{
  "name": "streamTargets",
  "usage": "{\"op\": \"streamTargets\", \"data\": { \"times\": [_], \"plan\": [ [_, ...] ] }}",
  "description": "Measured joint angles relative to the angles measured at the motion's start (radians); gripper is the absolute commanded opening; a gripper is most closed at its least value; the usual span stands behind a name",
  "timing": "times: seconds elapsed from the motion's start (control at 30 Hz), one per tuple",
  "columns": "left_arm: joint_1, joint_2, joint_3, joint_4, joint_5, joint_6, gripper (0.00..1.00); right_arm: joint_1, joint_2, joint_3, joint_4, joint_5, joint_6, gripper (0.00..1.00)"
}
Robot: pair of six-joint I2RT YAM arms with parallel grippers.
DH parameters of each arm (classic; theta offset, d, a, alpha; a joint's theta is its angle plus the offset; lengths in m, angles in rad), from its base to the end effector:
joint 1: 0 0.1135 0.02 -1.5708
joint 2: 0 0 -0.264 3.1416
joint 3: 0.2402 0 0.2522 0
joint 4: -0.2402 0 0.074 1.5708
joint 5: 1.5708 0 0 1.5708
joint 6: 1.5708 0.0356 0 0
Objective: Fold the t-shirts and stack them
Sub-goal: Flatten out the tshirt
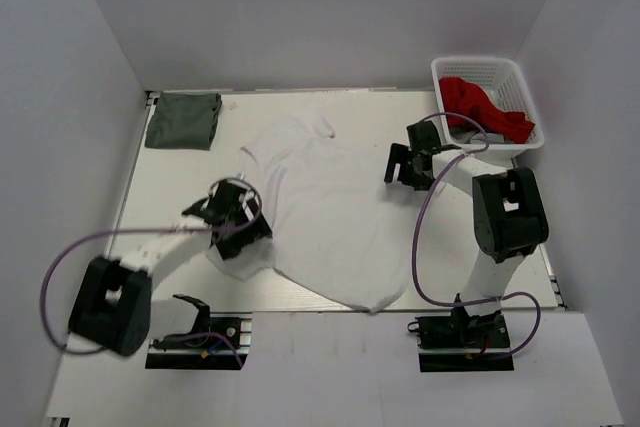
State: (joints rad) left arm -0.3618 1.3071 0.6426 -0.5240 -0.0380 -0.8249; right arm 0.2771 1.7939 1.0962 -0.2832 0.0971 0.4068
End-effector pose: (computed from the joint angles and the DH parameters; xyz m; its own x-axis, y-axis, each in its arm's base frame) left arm 0.2080 -0.0773 0.1629 -0.8389 -0.4672 -0.2791 -0.4063 0.8789 -0.2501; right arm 0.3526 0.0967 0.1686 -0.8213 0.1759 -0.5428 0.1139 0.9827 0.1461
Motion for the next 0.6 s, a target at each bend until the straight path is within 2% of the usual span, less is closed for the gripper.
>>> {"op": "streamTargets", "data": {
  "times": [0.07, 0.13, 0.23, 0.3, 0.4, 0.47, 0.6],
  "plan": [
    [-0.044, -0.171, -0.097, -0.048, 0.097, -0.029, 1.00, -0.007, 0.057, 0.072, 0.007, -0.018, -0.045, 0.90],
    [-0.064, -0.303, -0.123, -0.124, 0.144, -0.045, 1.00, -0.008, 0.111, 0.144, 0.010, -0.032, -0.086, 0.90],
    [-0.074, -0.423, -0.104, -0.147, 0.190, -0.039, 1.00, -0.008, 0.167, 0.243, 0.023, -0.057, -0.144, 0.90],
    [-0.079, -0.459, -0.094, -0.101, 0.219, -0.024, 1.00, -0.006, 0.169, 0.276, 0.025, -0.079, -0.177, 0.90],
    [-0.085, -0.432, -0.078, -0.010, 0.209, 0.006, 1.00, -0.002, 0.138, 0.285, 0.029, -0.094, -0.209, 0.90],
    [-0.086, -0.348, -0.027, 0.024, 0.166, 0.034, 1.00, 0.000, 0.094, 0.263, 0.032, -0.097, -0.209, 0.90],
    [-0.077, -0.058, 0.192, 0.051, 0.020, 0.097, 1.00, 0.003, -0.048, 0.152, 0.023, -0.082, -0.185, 0.90]
  ]
}}
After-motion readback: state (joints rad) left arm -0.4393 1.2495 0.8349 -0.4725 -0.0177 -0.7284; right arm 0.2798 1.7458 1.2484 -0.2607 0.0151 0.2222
